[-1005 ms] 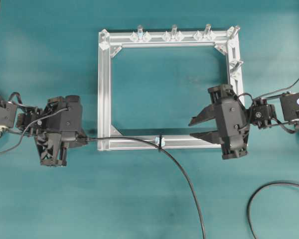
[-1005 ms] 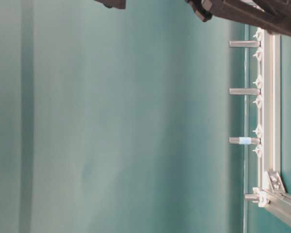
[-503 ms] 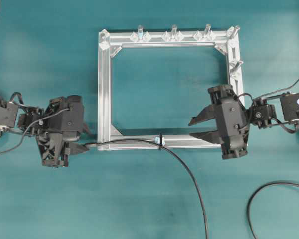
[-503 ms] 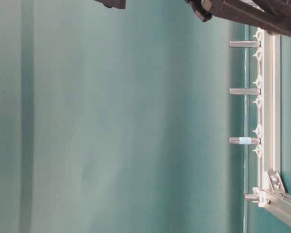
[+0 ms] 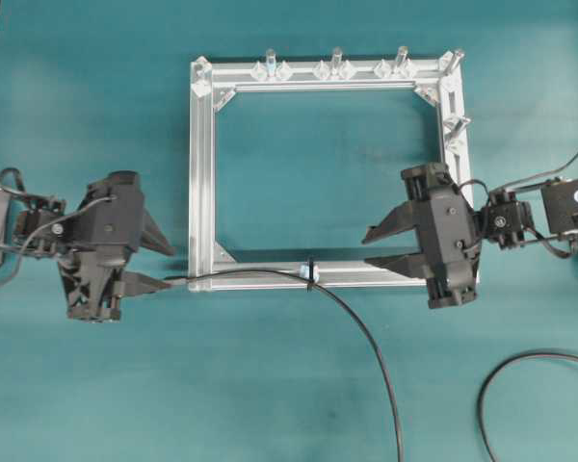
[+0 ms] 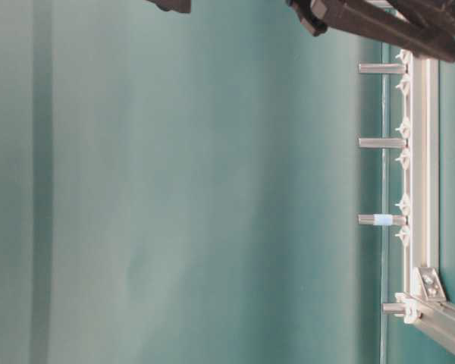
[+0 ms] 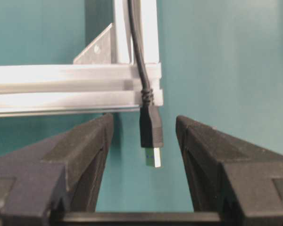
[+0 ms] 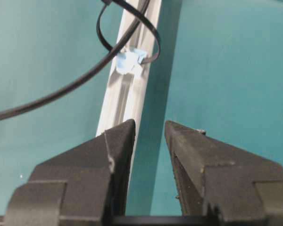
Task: Insert the wire through the string loop located in the center.
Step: 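Open the left gripper to release the plug and withdraw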
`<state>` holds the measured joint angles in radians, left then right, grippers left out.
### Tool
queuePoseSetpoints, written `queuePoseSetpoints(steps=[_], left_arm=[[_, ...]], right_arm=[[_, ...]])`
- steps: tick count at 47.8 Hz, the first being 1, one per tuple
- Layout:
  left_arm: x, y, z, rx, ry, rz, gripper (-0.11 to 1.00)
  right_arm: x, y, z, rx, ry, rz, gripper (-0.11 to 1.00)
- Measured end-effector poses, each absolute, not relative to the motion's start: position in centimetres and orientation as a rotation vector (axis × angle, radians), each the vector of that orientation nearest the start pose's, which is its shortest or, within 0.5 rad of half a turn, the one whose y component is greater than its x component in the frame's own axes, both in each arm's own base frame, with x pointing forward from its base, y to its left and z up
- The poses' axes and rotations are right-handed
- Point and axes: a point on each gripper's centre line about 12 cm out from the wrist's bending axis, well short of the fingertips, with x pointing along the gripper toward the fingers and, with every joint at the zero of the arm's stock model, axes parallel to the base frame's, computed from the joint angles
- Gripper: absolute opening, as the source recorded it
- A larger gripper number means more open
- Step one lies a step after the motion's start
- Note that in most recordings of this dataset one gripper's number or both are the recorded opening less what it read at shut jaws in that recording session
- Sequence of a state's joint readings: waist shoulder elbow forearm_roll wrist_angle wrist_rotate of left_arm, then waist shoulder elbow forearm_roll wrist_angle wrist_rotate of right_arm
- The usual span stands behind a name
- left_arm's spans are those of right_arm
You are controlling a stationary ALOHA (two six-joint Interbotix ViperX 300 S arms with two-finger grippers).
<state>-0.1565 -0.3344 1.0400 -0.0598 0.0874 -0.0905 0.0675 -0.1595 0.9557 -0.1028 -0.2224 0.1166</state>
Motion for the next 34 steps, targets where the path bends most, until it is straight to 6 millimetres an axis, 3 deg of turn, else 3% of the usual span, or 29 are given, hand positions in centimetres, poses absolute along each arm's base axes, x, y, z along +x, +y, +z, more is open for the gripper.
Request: queuePoseSetpoints(steps=[18,34], left_arm=[[25.5,-2.9,19.0,-0.071,0.681,-0.077,0.55],[24.1,-2.4,19.6,-0.060,0.640,-0.072,0.55]], right_arm=[[32.0,2.4,16.1,0.004,0.543,0.085,0.35],[30.7,2.4,17.4,0.005,0.502,0.086,0.35]])
